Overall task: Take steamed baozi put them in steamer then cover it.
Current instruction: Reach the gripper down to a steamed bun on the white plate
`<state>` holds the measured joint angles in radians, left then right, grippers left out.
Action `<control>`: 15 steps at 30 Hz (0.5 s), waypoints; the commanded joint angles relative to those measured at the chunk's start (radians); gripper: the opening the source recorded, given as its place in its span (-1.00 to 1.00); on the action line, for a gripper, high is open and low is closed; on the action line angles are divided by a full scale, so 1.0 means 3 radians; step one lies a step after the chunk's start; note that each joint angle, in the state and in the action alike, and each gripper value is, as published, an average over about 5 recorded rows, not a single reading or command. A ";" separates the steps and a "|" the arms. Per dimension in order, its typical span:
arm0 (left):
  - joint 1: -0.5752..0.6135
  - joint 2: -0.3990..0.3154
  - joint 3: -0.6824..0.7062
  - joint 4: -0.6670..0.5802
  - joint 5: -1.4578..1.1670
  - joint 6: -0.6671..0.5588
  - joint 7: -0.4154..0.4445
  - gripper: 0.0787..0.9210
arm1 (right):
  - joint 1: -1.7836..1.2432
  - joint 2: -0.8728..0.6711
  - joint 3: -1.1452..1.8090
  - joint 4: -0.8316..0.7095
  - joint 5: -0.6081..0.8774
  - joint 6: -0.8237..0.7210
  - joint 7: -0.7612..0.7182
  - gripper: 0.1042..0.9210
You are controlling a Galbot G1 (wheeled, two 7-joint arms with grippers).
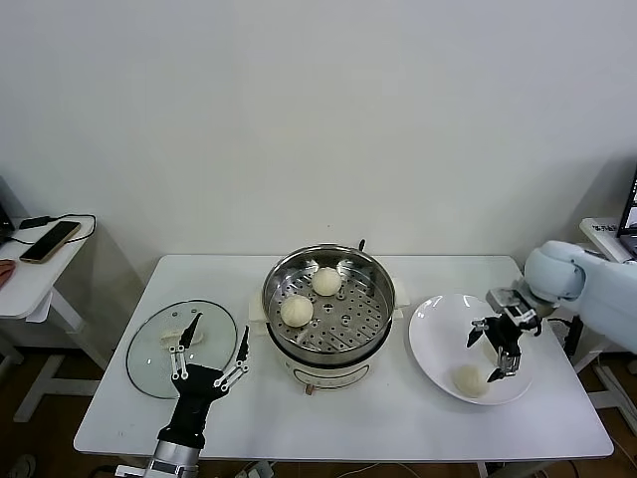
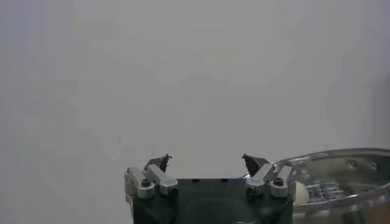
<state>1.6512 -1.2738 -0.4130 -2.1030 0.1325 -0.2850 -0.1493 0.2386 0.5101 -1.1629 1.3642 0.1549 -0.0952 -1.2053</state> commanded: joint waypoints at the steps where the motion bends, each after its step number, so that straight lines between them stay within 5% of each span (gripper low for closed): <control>1: -0.0001 0.0000 -0.0011 0.0019 0.0001 -0.0008 -0.0003 0.77 | -0.0597 0.0086 0.0371 -0.0247 -0.0224 0.0047 0.0064 0.76; 15: 0.0002 -0.0013 -0.0044 -0.0004 -0.0001 0.0001 -0.0006 0.77 | -0.0659 0.0217 0.0447 -0.0353 -0.0244 0.0044 0.0065 0.76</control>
<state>1.6529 -1.2768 -0.4231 -2.1020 0.1325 -0.2853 -0.1502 0.0861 0.5613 -1.0605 1.2819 0.0953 -0.0854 -1.1902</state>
